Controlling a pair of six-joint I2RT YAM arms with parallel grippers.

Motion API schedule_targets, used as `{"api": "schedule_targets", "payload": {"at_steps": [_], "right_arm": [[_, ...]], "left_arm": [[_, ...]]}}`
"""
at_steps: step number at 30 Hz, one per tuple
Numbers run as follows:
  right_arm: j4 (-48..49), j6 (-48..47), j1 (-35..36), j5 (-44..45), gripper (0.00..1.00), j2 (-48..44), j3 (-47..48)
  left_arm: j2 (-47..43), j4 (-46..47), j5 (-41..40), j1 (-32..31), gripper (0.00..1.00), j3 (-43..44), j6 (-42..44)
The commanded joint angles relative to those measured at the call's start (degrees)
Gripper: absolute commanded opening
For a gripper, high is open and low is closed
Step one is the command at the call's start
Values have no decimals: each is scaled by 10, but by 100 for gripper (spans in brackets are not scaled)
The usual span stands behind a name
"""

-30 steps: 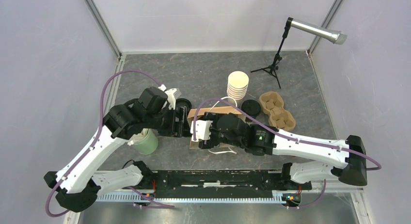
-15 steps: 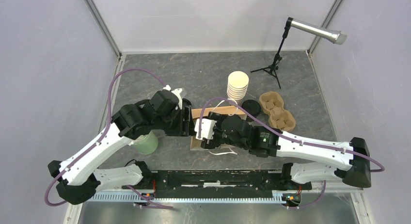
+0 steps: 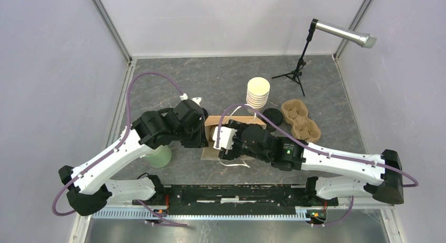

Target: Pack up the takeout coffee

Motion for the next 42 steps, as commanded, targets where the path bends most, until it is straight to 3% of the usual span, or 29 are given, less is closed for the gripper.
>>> {"api": "schedule_targets", "payload": {"at_steps": [1,7,14,26,36,42], "right_arm": [[-21,-33,-17,4,73,-27,24],[-159,-110,-43,-49,73,-27,79],[-221,-154,-43,-67,72,1,136],[-235,-270,-43,-53,71,59,126],[-181,-281,-44,-37,71,60,73],[-240,-274,-44,-29,71,66,154]], "left_arm": [[-10,6,-32,-2,20,20,0],[-41,50,-16,-2,3,-10,33],[-57,77,5,-2,2,-35,63],[-64,104,25,-2,2,-48,79],[-56,105,31,-2,2,-47,76],[-59,104,38,-2,2,-54,82]]}}
